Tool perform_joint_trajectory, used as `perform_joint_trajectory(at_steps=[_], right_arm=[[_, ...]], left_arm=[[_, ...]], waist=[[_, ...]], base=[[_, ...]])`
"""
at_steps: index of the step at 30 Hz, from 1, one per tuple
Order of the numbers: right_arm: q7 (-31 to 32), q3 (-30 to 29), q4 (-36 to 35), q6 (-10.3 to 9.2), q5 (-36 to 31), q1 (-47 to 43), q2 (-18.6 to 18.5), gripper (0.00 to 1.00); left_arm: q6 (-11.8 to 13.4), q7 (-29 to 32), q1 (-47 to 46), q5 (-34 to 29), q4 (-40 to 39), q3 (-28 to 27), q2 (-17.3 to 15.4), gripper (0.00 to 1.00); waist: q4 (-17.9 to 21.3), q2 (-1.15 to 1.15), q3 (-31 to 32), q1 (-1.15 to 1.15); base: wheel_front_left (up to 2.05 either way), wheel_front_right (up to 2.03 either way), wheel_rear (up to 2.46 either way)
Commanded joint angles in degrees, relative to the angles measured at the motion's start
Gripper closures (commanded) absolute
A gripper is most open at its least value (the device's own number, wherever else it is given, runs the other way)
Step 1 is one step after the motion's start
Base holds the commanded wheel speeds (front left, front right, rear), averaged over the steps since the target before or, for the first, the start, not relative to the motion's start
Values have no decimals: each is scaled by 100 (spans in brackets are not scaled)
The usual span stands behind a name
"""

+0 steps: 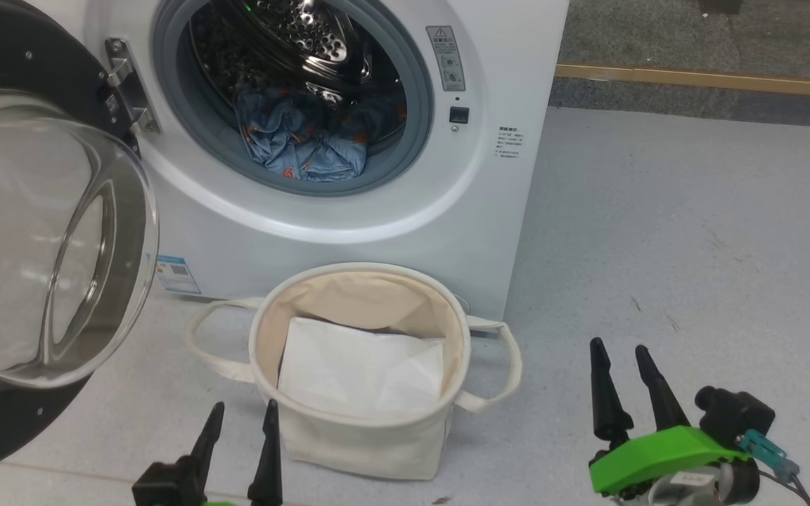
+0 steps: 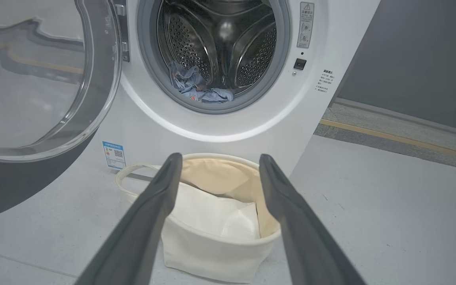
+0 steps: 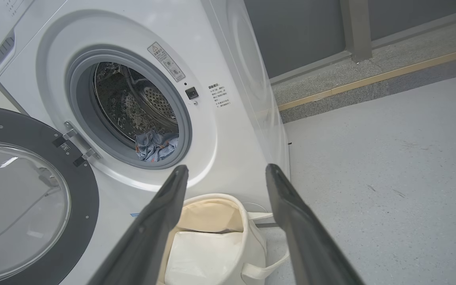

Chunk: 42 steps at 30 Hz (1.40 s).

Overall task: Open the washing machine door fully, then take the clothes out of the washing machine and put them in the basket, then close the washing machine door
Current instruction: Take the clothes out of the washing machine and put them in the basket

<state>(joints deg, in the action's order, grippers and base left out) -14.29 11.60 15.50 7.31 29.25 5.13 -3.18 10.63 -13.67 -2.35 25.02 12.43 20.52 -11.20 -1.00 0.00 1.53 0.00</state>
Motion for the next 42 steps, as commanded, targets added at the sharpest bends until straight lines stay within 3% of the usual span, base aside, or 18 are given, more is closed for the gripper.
perform_joint_trajectory(at_steps=[1, 19, 42], right_arm=[[-71, 135, -155, 18, -31, 188, 30, 0], [-71, 218, -109, 18, 36, 229, 30, 0], [-71, 245, -67, 18, 73, 250, 30, 0]], left_arm=[[40, -65, -214, -74, -146, -208, -25, 0], [-14, 68, -263, -55, -15, -113, -21, 0], [-99, 41, -374, -196, 32, 160, -124, 0]], waist=[[-8, 0, 2, 0], [-57, 0, -10, 0], [-82, 0, -115, 0]], base=[[0, 0, 0], [24, -21, -4], [170, -164, -6]])
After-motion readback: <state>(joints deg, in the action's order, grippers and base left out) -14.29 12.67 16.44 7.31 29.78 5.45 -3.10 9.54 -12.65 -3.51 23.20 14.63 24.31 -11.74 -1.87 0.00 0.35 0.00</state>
